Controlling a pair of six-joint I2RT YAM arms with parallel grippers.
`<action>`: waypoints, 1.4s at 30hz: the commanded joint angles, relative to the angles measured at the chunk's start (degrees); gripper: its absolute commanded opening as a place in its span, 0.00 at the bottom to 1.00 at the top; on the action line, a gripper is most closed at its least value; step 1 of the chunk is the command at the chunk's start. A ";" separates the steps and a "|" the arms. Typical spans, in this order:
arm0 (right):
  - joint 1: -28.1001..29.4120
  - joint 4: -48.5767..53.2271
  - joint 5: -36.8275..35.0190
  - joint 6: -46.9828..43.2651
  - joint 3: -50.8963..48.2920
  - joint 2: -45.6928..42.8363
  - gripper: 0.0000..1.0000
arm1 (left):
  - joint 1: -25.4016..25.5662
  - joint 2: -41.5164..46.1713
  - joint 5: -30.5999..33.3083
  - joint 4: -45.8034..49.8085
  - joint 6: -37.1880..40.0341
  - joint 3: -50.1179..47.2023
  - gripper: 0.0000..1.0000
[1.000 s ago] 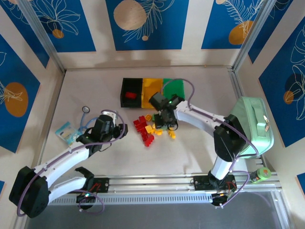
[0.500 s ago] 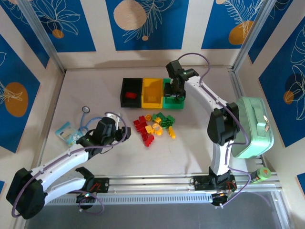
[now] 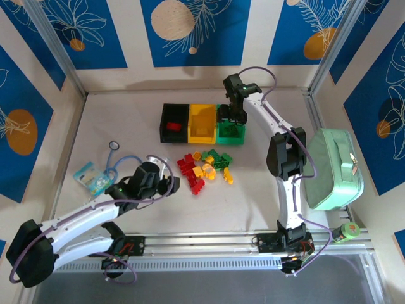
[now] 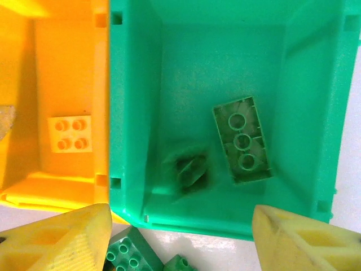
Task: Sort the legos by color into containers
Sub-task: Place the lego in the container, then pick up the lego from the center of the table.
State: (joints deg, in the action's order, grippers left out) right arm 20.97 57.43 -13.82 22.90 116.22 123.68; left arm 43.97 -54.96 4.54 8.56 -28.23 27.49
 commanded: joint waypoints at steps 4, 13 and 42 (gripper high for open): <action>0.26 -0.05 2.16 -0.11 -2.26 -4.68 0.67 | 3.17 -2.24 0.01 -1.30 -0.08 0.02 0.60; 1.78 -6.30 2.82 1.34 -16.81 -17.19 0.66 | 6.94 -8.56 -2.87 -1.67 1.32 2.35 0.61; 2.67 -15.98 4.29 5.58 -40.44 -30.40 0.64 | 10.88 -31.77 -4.75 -2.53 5.20 14.49 0.57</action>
State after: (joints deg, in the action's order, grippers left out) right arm 23.57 42.28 -10.87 27.51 77.30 95.33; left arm 54.30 -85.36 0.40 6.00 -24.84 40.05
